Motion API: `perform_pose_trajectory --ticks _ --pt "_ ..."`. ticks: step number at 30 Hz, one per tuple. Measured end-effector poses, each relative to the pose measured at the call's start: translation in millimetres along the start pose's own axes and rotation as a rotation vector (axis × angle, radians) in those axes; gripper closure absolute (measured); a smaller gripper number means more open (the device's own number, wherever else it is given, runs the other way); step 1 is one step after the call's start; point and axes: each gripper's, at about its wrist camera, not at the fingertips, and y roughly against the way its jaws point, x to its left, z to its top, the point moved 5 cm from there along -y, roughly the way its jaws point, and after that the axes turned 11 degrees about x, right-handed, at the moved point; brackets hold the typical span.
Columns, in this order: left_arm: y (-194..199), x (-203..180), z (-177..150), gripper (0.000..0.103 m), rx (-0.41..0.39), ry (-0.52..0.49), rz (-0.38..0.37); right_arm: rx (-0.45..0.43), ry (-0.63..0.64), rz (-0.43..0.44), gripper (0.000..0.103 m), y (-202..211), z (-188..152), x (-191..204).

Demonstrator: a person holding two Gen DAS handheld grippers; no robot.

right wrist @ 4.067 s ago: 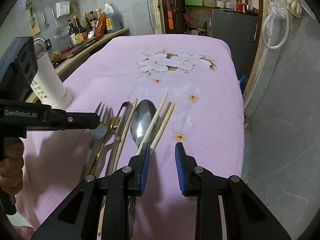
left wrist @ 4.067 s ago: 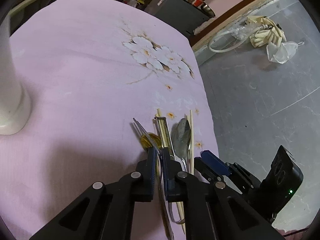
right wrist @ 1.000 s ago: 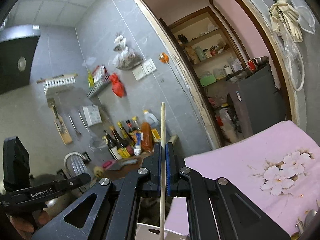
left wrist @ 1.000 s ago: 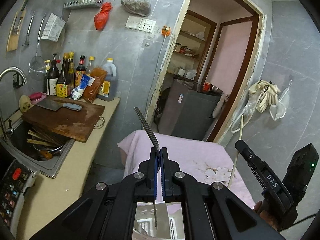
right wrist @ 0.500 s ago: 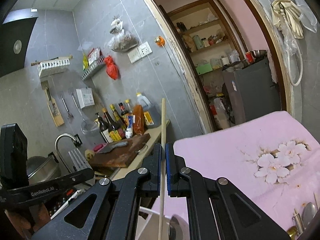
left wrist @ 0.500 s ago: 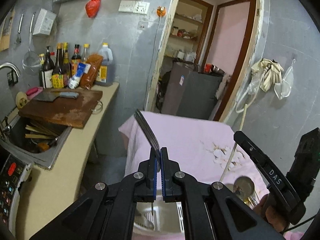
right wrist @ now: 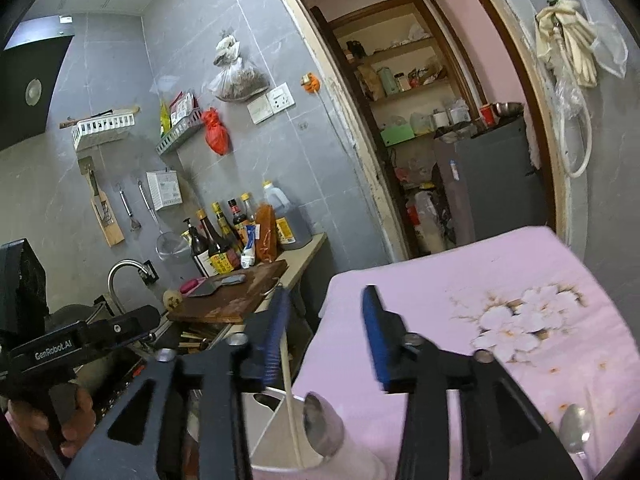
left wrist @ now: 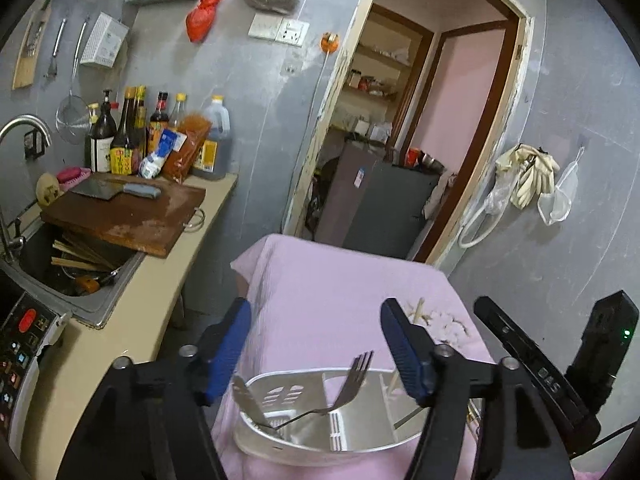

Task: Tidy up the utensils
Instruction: 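Carry fork and chopstick to the white caddy and drop them in, then return both grippers over the remaining spoons, tongs and chopstick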

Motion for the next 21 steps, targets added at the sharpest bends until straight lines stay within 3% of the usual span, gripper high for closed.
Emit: perform_pose_trajectory --ticks 6,8,14,18,21 --pt "8 -28 -5 0.012 -0.064 -0.024 0.044 -0.027 0.009 -0.081 0.031 42 10 -21" --pt "10 -40 -8 0.005 -0.09 -0.042 0.071 -0.033 0.013 -0.118 0.027 57 11 -31" --pt "13 -81 -23 0.002 -0.12 -0.102 0.103 -0.023 0.027 -0.209 0.017 92 11 -65" --pt "12 -112 -35 0.002 -0.125 -0.147 0.113 -0.008 0.049 -0.272 0.006 112 10 -86" --pt "8 -133 -45 0.002 -0.107 -0.171 0.113 0.006 0.06 -0.298 0.005 123 9 -103"
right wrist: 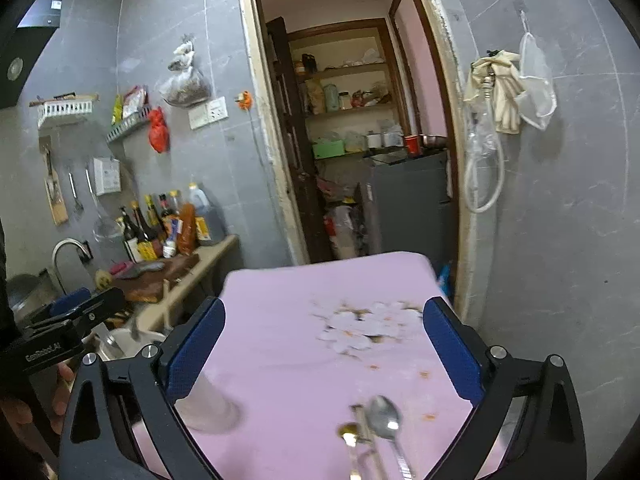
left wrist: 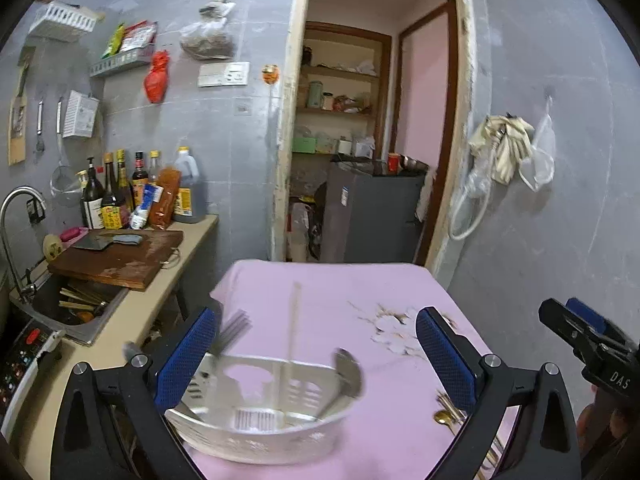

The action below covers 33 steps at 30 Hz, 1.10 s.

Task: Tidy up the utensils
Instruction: 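Return both grippers over the remaining spoons, tongs and chopstick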

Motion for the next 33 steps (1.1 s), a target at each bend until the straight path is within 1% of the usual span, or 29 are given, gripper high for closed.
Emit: perform_pose_trajectory --ticks 3,9,14,19,23,24,29,30,31,32,33 --pt "-3 -23 -8 0.002 0.019 -0.013 -0.005 0.01 0.009 -0.013 0.002 4 -2 -17" --pt "-12 -58 -25 0.002 0.057 -0.007 -0.017 0.051 -0.004 -0.032 0.002 4 -12 -62" --pt "-30 -87 -43 0.002 0.119 -0.011 -0.018 0.104 -0.01 -0.04 0.002 -7 -27 -100" --pt "-51 -107 -66 0.002 0.201 -0.008 -0.006 0.18 -0.032 -0.004 0.002 -27 -49 -128" --pt "-66 -115 -85 0.002 0.27 0.005 -0.005 0.247 -0.04 0.032 0.002 -47 -71 -139" --pt "-72 -117 -92 0.002 0.297 0.012 -0.011 0.265 -0.041 0.041 0.002 -53 -77 -142" --pt "-91 -121 -115 0.002 0.381 0.043 -0.044 0.354 -0.051 0.077 0.002 -79 -108 -147" --pt "-95 -122 -119 0.003 0.398 0.051 -0.052 0.372 -0.052 0.085 0.003 -84 -113 -147" --pt "-98 -124 -121 0.008 0.41 0.057 -0.06 0.381 -0.05 0.09 0.004 -87 -118 -147" --pt "-102 -124 -124 0.014 0.425 0.065 -0.07 0.393 -0.046 0.099 0.008 -91 -121 -146" --pt "-107 -125 -128 0.016 0.448 0.071 -0.078 0.409 -0.038 0.107 0.014 -97 -126 -143"
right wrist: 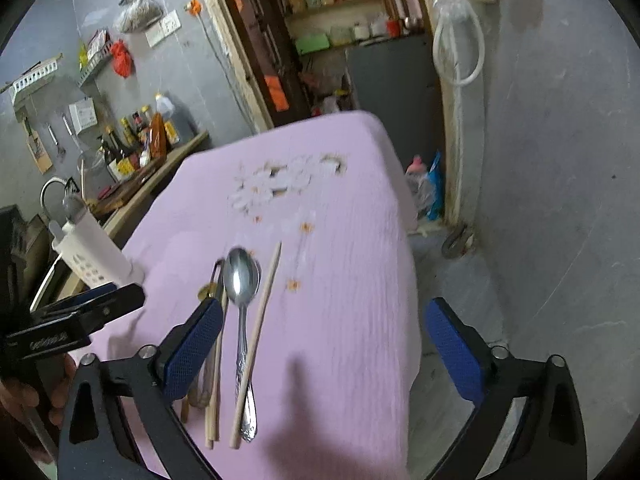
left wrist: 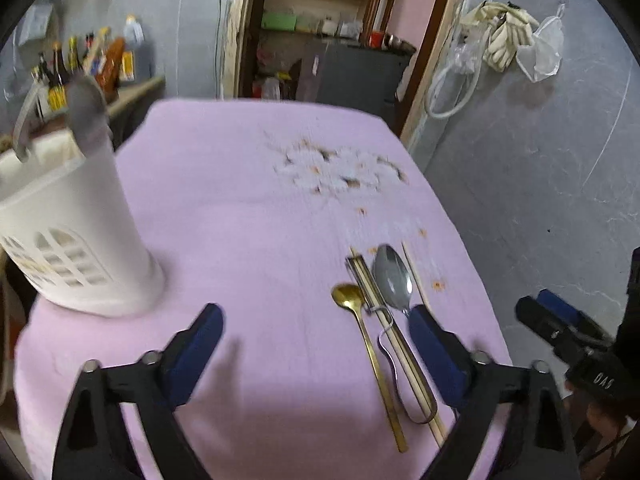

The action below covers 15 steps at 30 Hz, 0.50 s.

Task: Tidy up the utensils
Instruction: 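Return both grippers over the remaining spoons, tongs and chopstick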

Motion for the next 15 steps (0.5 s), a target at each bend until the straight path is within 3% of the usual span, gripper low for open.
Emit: perform_pose_trajectory --ticks 4,6,11,15 --pt "-19 -4 -2 0.032 0.061 0.004 -0.023 0.036 0.025 0.02 0.027 -16 -2 7" --pt "-24 -7 -2 0.038 0.074 0.003 -0.045 0.049 0.032 0.031 0.041 -22 -2 10" --pt "-34 -14 3 0.055 0.099 0.012 -0.11 0.075 0.046 0.059 0.058 -34 -3 15" --pt "-45 -19 12 0.06 0.13 0.018 -0.157 0.088 0.067 0.084 0.062 -38 -3 20"
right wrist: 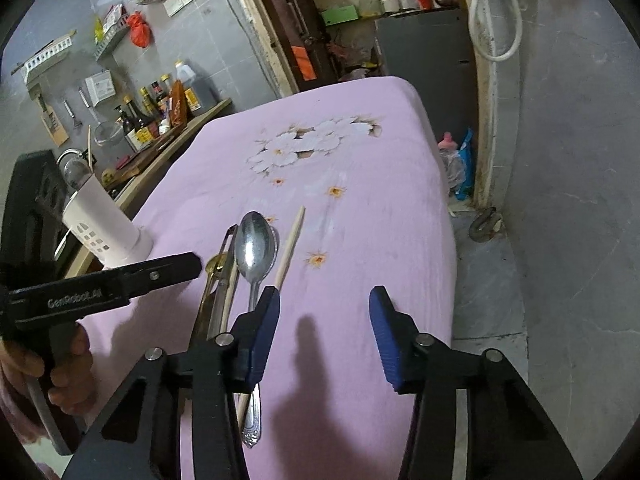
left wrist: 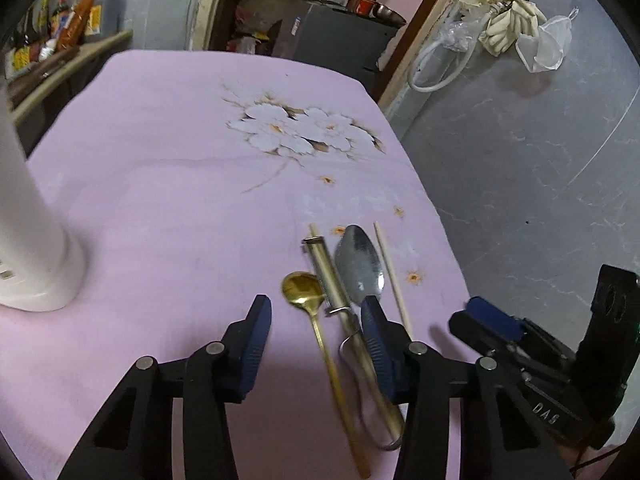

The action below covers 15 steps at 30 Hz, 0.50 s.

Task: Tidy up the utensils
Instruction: 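Return both grippers over the remaining spoons, tongs and chopstick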

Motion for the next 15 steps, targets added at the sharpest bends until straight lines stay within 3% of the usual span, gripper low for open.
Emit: perform_pose_trajectory --ticks 15 --pt "-8 12 10 0.063 0.044 0.04 -0.016 0.064 0.169 -0.078 0.062 -17 3 25"
